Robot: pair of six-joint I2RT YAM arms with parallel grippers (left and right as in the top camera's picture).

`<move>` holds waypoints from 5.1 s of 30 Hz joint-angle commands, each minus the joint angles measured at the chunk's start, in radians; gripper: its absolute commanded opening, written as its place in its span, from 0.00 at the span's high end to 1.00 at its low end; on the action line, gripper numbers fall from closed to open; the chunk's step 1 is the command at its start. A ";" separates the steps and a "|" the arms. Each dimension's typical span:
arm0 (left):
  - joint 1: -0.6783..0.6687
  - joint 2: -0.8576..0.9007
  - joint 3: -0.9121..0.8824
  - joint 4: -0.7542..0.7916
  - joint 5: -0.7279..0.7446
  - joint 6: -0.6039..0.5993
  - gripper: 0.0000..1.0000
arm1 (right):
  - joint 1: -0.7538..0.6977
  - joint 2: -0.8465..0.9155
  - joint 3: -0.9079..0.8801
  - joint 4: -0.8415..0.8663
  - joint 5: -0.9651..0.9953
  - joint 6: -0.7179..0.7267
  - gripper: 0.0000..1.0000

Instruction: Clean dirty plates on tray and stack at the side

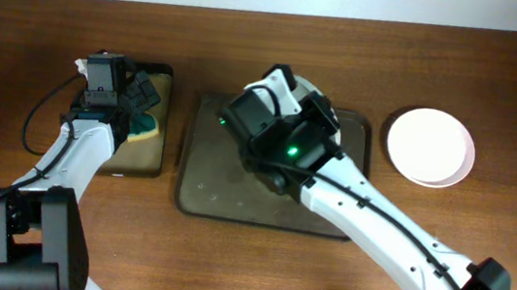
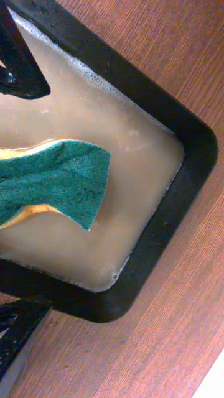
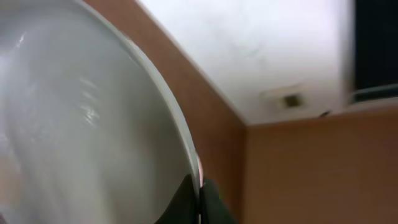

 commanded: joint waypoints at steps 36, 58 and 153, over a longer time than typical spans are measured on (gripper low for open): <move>0.004 -0.021 0.003 -0.002 0.004 0.010 0.01 | -0.457 -0.015 0.013 -0.134 -0.703 0.228 0.96; 0.004 -0.021 0.003 -0.002 0.004 0.010 0.01 | -1.346 -0.013 -0.371 0.252 -1.268 0.232 0.95; 0.004 -0.021 0.003 -0.002 0.004 0.010 0.01 | -0.800 -1.706 -1.543 0.877 -1.291 0.122 0.02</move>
